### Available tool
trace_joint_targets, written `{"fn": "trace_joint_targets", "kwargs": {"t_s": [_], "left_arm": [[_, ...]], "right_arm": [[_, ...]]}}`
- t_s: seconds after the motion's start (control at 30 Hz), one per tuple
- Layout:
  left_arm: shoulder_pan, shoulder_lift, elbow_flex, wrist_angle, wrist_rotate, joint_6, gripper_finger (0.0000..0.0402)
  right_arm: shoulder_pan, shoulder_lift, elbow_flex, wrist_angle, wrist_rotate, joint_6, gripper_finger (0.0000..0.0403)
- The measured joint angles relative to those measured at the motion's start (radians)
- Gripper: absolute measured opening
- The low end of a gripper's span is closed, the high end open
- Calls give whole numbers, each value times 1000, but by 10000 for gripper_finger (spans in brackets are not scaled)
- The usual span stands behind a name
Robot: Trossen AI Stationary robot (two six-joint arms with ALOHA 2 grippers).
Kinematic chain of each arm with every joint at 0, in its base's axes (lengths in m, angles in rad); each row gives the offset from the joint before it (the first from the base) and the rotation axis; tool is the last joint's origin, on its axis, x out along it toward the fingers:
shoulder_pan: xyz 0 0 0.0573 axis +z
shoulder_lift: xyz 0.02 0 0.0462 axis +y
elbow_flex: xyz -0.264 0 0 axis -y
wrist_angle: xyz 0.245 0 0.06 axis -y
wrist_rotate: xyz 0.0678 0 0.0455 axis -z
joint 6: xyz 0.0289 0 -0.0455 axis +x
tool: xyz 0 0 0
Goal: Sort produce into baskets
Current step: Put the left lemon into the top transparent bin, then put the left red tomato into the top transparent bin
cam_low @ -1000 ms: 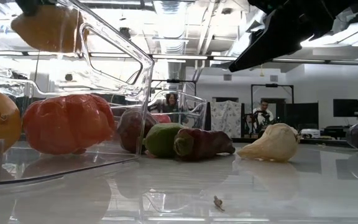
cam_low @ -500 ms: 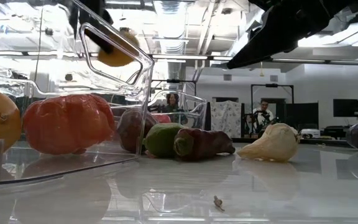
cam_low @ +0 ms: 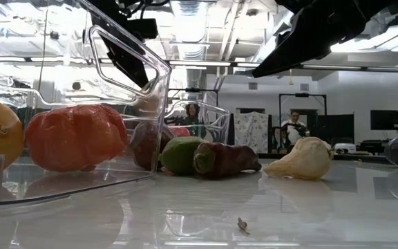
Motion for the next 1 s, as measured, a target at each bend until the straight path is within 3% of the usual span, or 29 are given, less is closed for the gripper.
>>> {"fn": "trace_joint_targets", "kwargs": {"t_s": [0.3,0.53,0.73,1.0], "left_arm": [[74,-3,0,9,-23,-6,309],[271,-3,0,5,108,48,293],[489,-4,0,-16,136,97,283],[722,74,0,-51,122,7,280]], "right_arm": [[0,0,0,5,0,0,292],[8,0,0,4,-1,2,292],[7,0,0,3,-1,-2,292],[5,0,0,3,-4,-14,292]]}}
